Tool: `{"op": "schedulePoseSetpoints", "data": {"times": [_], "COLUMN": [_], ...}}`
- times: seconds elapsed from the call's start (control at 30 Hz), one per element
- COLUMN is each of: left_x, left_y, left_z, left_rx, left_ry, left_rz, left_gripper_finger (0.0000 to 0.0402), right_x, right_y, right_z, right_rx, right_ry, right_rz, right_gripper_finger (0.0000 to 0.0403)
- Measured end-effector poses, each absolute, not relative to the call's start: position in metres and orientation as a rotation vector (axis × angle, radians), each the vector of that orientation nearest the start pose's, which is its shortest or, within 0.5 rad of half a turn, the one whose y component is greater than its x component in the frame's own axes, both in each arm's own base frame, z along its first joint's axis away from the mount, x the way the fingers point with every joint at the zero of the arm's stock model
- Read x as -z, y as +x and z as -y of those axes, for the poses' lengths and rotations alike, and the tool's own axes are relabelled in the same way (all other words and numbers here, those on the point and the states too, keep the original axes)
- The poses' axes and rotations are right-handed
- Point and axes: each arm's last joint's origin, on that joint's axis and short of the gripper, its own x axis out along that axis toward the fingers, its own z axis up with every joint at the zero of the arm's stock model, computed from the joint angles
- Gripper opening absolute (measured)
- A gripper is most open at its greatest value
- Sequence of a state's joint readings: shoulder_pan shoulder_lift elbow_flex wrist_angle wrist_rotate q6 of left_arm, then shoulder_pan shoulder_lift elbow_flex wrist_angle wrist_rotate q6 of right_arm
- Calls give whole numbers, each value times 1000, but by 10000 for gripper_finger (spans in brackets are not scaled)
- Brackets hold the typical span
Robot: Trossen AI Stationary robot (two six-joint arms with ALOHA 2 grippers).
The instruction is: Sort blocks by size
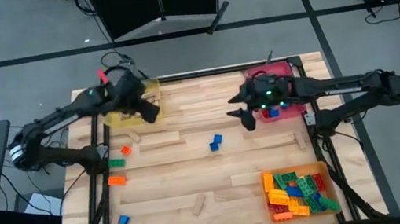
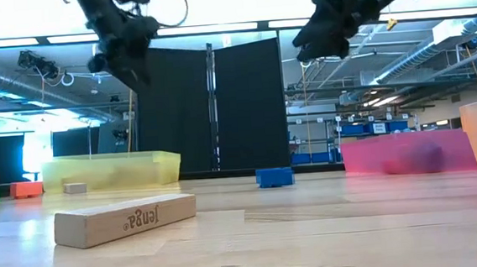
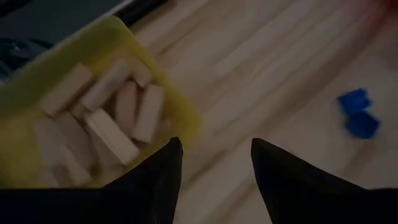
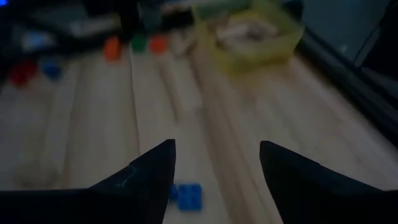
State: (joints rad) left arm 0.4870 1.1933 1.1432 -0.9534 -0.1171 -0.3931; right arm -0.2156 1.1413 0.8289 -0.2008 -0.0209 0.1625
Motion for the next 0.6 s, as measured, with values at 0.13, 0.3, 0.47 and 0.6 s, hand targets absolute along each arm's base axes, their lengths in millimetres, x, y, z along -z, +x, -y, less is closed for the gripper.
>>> {"op": "schedulePoseSetpoints", "data": {"times": [0.13, 0.3, 0.47, 0.6], "left_x": [-308, -281, -253, -243], "left_y": [189, 186, 184, 184], "left_z": [-72, -37, -17, -7], "left_rx": [-725, -672, -637, -639], "left_ry": [-583, -666, -737, -826], "left_rz": [-758, -701, -732, -738], "left_gripper_finger": [199, 199, 199, 199], "right_x": [-271, -245, -217, -198], "right_y": [262, 288, 305, 313], "right_z": [54, 55, 54, 55], "right_rx": [205, 180, 129, 102], "right_ry": [176, 152, 83, 46], "right_rz": [-639, -872, -1046, -1107], "right_gripper_finger": [248, 248, 250, 250]}}
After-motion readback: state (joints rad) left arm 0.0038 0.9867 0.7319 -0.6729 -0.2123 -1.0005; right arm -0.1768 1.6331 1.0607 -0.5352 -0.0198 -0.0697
